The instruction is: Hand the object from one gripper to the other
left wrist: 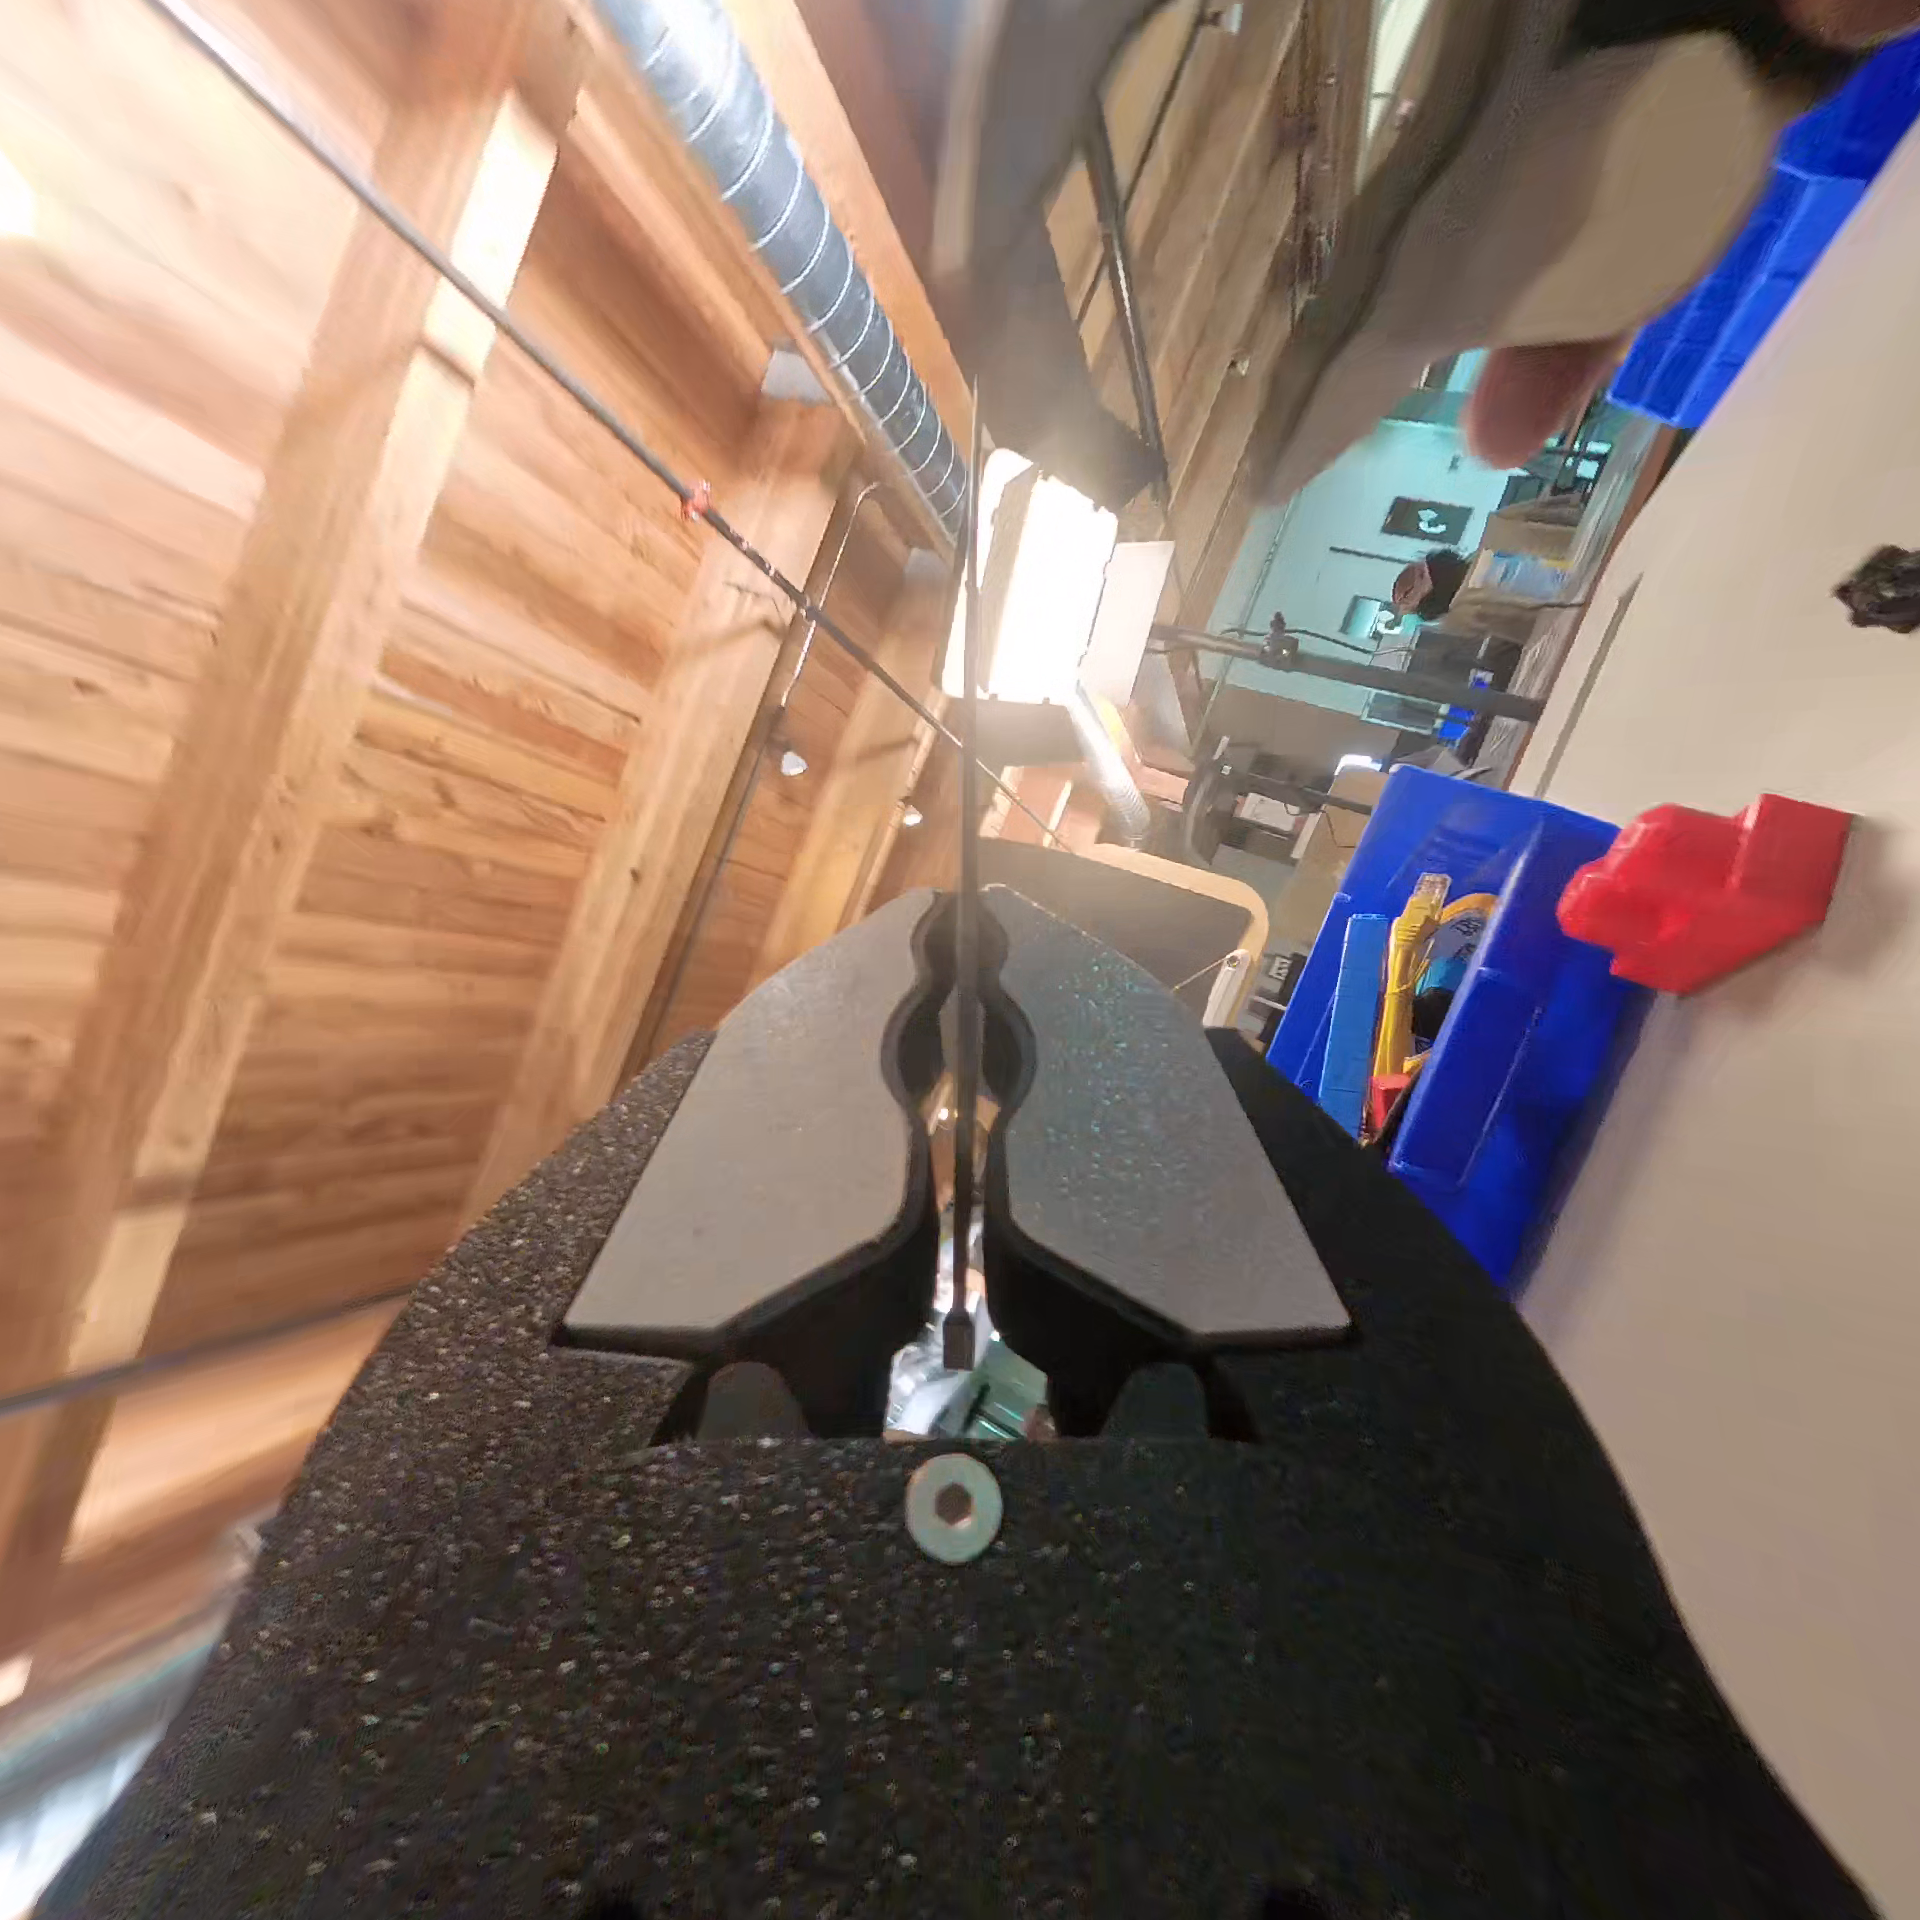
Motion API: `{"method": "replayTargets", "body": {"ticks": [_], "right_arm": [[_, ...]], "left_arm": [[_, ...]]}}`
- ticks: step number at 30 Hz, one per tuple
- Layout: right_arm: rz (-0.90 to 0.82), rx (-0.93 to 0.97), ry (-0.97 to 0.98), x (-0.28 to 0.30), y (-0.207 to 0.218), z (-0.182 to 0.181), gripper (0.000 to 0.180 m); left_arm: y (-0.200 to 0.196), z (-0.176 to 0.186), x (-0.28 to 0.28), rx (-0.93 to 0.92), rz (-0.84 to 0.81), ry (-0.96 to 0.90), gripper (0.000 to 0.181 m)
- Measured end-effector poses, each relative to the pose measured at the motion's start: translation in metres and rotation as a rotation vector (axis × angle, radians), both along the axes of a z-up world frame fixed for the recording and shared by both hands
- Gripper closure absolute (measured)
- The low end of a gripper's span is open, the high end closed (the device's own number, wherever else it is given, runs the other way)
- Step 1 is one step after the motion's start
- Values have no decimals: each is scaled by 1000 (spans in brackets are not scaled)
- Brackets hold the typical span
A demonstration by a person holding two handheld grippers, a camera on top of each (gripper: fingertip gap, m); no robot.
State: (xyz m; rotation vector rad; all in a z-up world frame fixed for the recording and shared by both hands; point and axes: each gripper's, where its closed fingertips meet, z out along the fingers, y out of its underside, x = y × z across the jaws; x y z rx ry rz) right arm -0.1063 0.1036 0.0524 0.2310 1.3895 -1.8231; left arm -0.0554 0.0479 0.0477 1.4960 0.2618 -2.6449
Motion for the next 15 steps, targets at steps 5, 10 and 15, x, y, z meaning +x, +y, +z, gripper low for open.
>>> {"method": "replayTargets", "body": {"ticks": [5,10,15], "right_arm": [[31,68,-49,10,-8,-9,115],[-93,158,60,-5,-15,-32,175],[-228,86,291,-20,-5,-19,178]], "left_arm": [[27,-23,-16,-101,-69,-43,179],[34,-50,-31,-8,-188,-222,155],[17,-84,-29,238,-297,-523,122]]}}
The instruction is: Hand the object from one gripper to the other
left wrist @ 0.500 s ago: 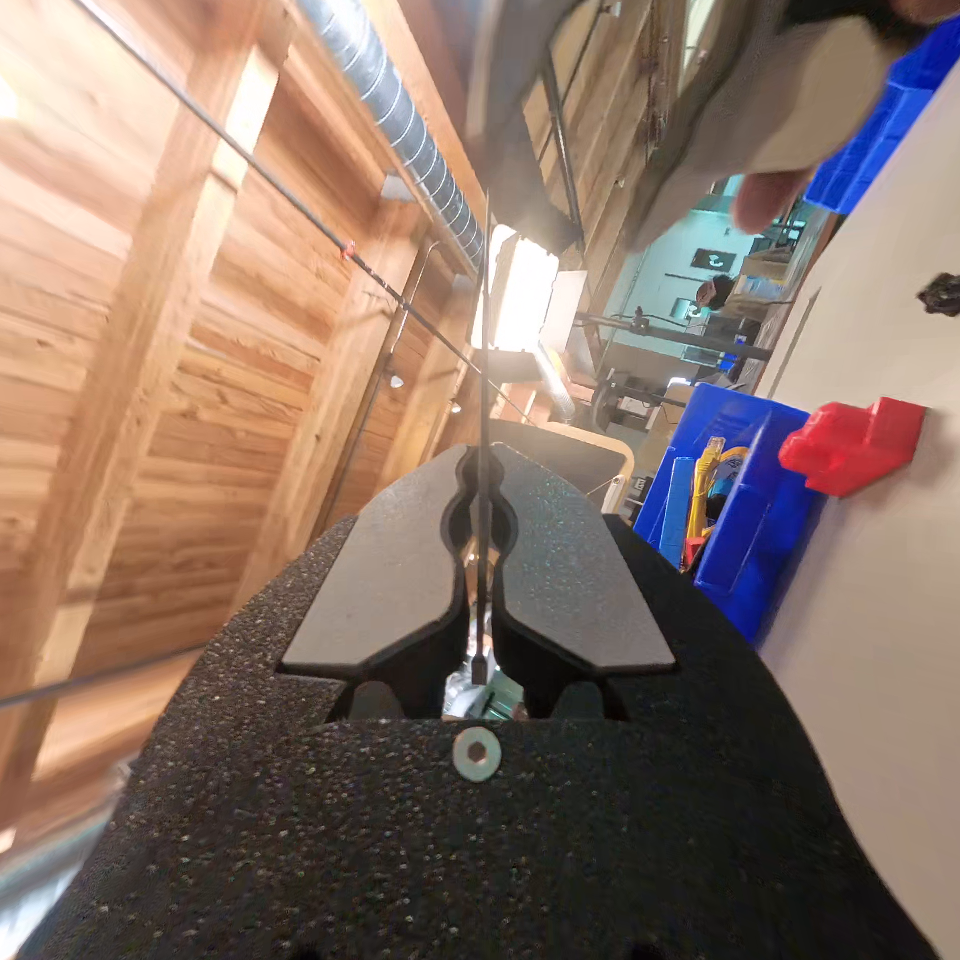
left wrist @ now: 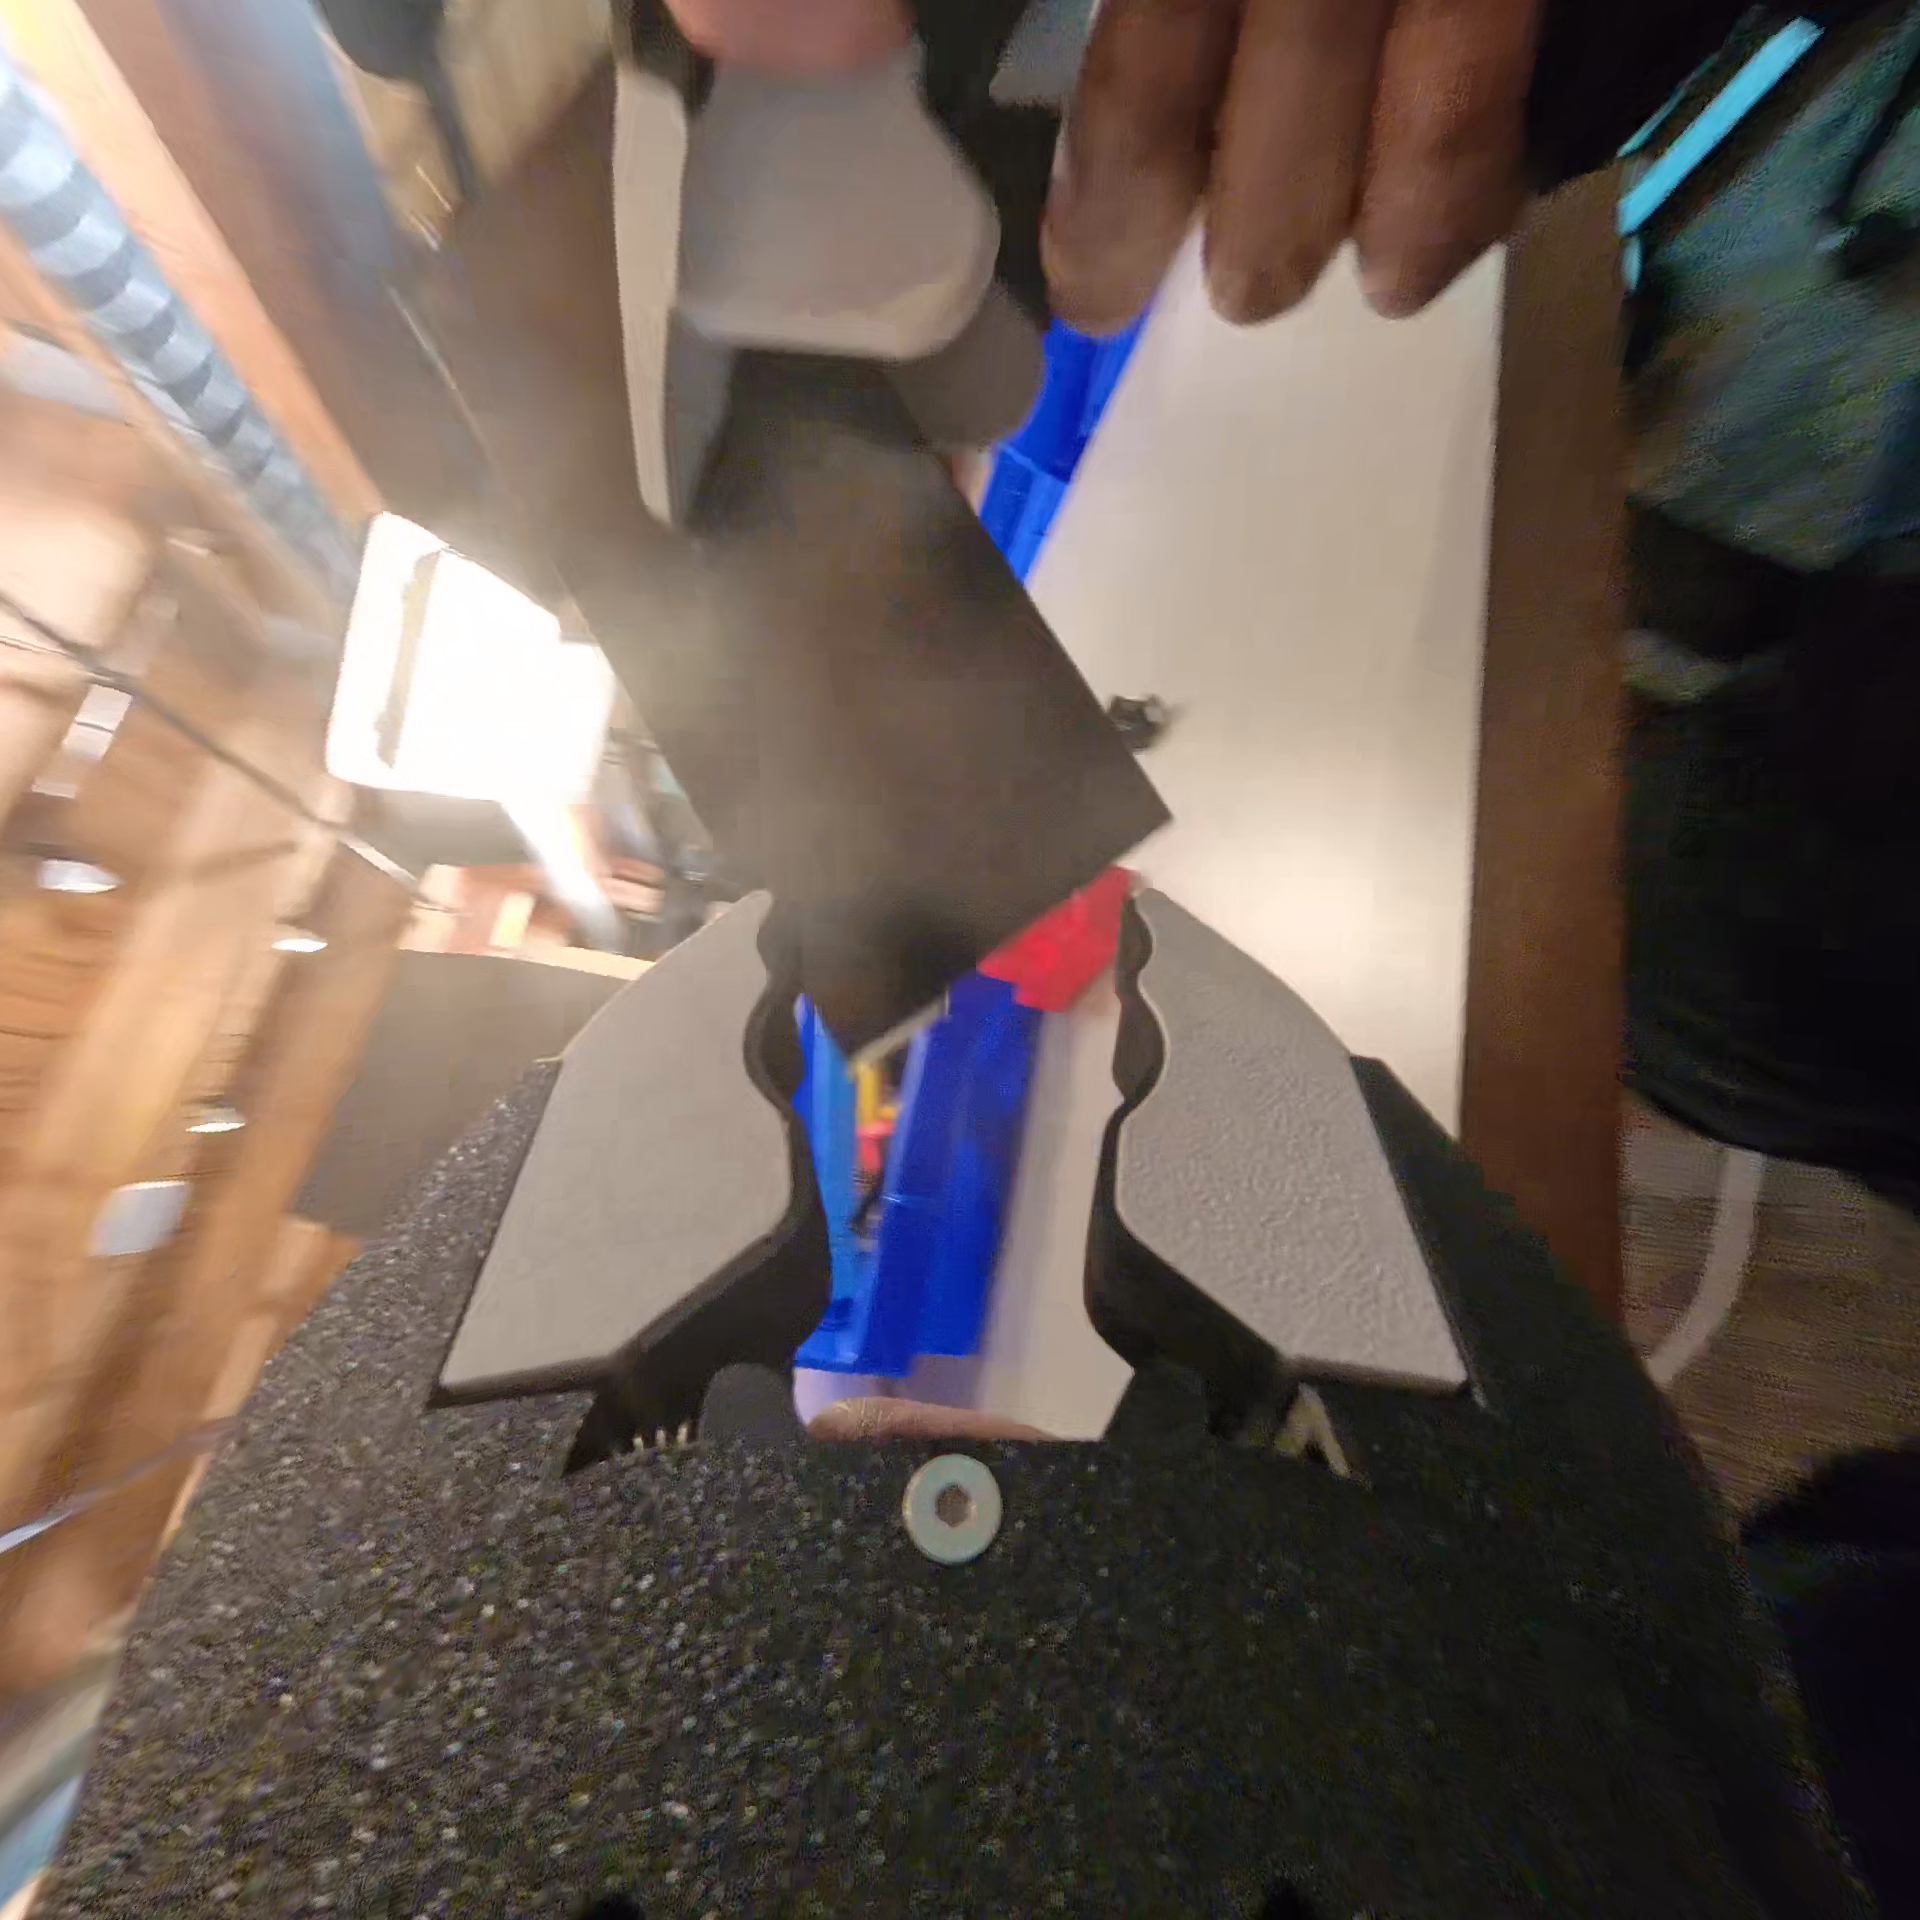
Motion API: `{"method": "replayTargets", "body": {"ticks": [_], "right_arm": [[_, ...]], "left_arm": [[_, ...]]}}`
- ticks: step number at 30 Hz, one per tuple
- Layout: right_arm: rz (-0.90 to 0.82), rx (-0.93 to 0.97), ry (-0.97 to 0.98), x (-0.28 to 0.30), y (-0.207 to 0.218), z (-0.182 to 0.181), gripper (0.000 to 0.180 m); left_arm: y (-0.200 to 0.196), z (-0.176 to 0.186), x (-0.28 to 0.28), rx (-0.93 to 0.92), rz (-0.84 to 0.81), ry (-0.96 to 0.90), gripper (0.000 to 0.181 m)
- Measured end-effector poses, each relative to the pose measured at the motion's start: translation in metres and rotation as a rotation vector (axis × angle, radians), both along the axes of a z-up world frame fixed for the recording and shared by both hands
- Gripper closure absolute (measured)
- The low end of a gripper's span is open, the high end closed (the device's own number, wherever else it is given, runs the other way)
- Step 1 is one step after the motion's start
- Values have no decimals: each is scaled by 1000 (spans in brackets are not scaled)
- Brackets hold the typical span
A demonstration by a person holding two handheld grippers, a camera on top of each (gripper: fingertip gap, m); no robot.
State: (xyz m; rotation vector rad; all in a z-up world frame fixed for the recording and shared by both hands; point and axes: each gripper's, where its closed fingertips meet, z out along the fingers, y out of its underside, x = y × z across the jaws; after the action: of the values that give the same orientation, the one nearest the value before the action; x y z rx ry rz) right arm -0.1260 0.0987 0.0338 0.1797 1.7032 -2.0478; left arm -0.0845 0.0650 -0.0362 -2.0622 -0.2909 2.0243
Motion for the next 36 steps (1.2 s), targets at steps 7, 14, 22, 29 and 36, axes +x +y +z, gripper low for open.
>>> {"method": "replayTargets", "body": {"ticks": [7,14,22,29,36], "right_arm": [[-347,63,759,-5,5,-1,179],[-526,227,1305,-1,-11,-37,178],[-623,211,1591,11,-17,-45,177],[-546,110,1096,-2,-6,-16,144],[-200,30,296,-15,-3,-7,138]], "left_arm": [[0,47,26,310,-78,35,127],[40,83,32,-72,3,199,127],[38,41,10,-248,80,56,167],[-3,50,11,-30,127,158,179],[-10,96,31,874,-213,294,179]]}}
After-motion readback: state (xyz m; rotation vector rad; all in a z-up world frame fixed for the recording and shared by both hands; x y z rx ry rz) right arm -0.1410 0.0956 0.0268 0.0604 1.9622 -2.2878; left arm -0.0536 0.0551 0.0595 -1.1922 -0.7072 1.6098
